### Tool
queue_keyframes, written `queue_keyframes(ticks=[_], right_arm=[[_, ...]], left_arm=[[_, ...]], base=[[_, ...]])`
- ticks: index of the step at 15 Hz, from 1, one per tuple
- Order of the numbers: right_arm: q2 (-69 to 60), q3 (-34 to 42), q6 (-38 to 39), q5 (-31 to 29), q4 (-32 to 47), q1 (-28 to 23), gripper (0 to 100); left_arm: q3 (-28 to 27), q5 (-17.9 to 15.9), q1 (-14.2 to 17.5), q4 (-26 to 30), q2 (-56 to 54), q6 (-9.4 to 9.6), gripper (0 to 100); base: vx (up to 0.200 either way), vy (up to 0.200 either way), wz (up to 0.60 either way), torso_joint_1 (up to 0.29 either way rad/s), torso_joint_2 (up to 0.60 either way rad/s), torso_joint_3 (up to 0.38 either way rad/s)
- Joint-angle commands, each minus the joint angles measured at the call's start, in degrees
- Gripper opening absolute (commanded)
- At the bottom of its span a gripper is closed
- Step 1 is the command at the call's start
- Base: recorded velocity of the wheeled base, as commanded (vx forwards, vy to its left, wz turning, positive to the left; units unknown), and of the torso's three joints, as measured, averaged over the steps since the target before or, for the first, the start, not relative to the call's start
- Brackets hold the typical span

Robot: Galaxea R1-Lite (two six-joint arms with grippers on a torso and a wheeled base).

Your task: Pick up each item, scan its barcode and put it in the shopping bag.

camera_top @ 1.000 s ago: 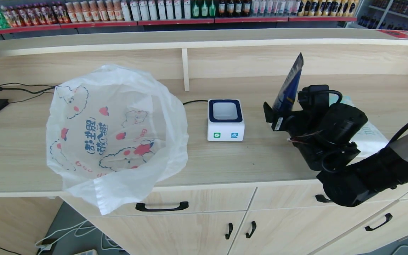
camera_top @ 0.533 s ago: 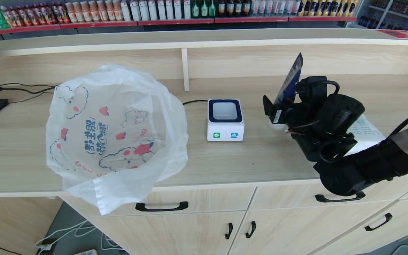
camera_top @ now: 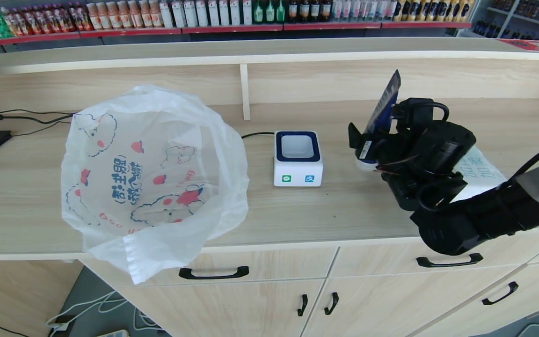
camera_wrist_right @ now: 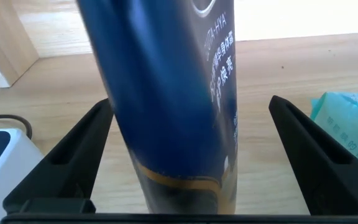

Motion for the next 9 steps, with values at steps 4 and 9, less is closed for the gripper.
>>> queue_keyframes(ticks=[4,9], right_arm=[[-0.07,-1.13,0.31,-0.61,-0.04,0.58,100],[0.46,-1.75,0.4,-0.7,-0.13,0.49,0]], left_arm=[[0.01,0.01,0.01,0.02,0.0,-0.02,0],[0.01,0.01,0.01,0.02,0.0,-0.02,0]], base=[[0.0,0.0,0.0,0.0,0.0,0.0],[0.0,0.0,0.0,0.0,0.0,0.0]])
